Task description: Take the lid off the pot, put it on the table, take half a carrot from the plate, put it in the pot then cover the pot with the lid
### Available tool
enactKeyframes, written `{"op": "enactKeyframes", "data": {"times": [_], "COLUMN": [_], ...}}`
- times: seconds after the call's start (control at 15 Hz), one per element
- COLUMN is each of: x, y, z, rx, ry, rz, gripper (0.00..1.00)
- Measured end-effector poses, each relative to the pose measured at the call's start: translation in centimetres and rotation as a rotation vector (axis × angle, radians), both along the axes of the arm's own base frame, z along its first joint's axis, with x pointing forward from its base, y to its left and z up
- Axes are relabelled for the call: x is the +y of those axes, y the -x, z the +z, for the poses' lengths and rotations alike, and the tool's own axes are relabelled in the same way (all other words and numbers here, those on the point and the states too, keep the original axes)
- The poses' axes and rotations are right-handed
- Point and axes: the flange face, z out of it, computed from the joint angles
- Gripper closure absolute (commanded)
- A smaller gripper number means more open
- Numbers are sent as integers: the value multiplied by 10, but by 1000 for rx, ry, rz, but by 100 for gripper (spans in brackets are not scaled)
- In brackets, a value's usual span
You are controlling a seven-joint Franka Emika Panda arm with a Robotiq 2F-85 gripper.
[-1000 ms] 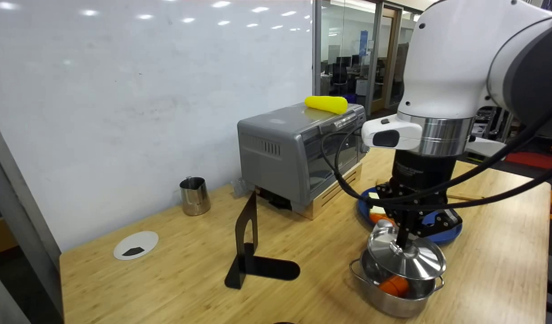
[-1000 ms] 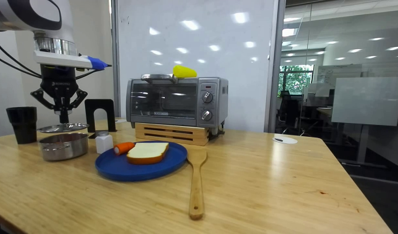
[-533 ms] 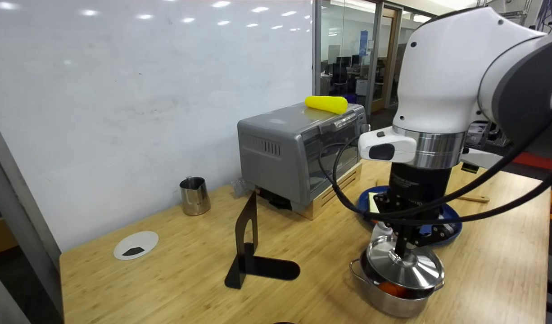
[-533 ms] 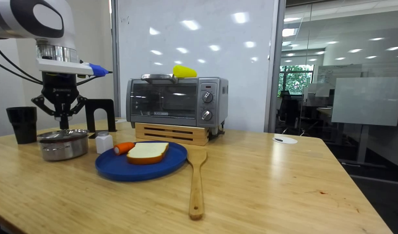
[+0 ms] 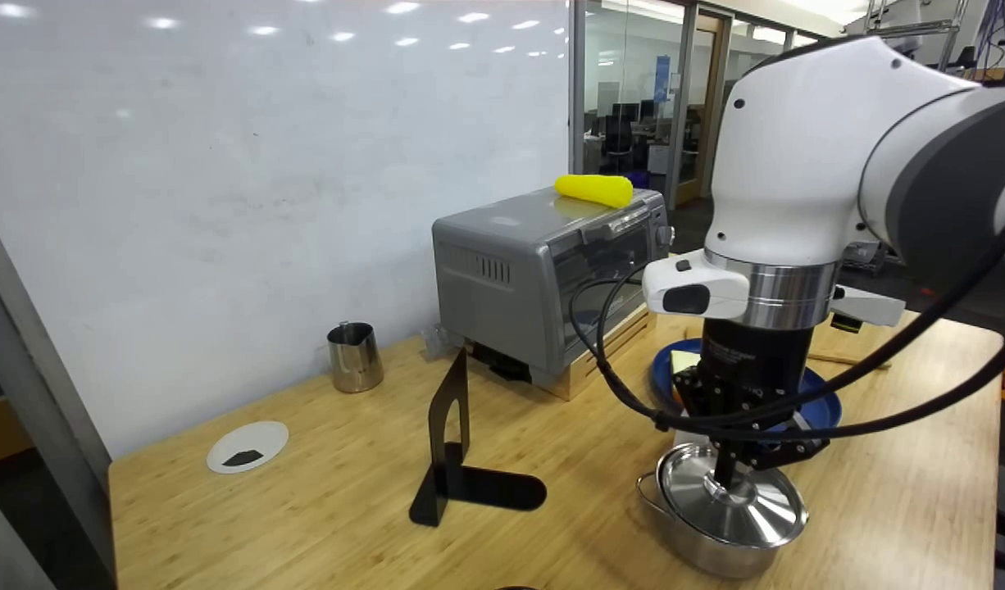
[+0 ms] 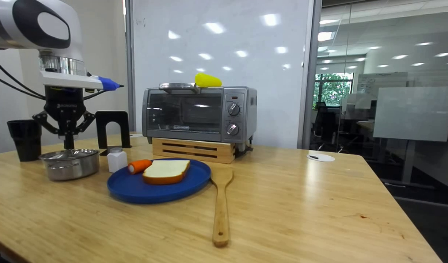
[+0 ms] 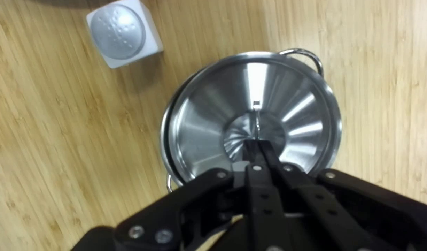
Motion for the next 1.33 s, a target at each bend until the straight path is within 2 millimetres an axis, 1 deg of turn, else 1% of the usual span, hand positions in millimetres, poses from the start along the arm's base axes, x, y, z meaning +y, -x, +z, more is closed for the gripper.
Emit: {"op": "enactKeyframes", "data": {"times": [0.67,0.73,0.8,0.93,1.27,1.33], "x": [6,6,6,6,6,7], "y": [-4,-4,-4,-4,-4,-4], "z": [-1,-1,-1,-1,0,2], "rx": [0,0,0,0,-1,-3], "ry": [-2,-1,-1,0,0,0], "rz": [10,10,11,14,25,27], "gripper": [99,72,71,59,23,17]}}
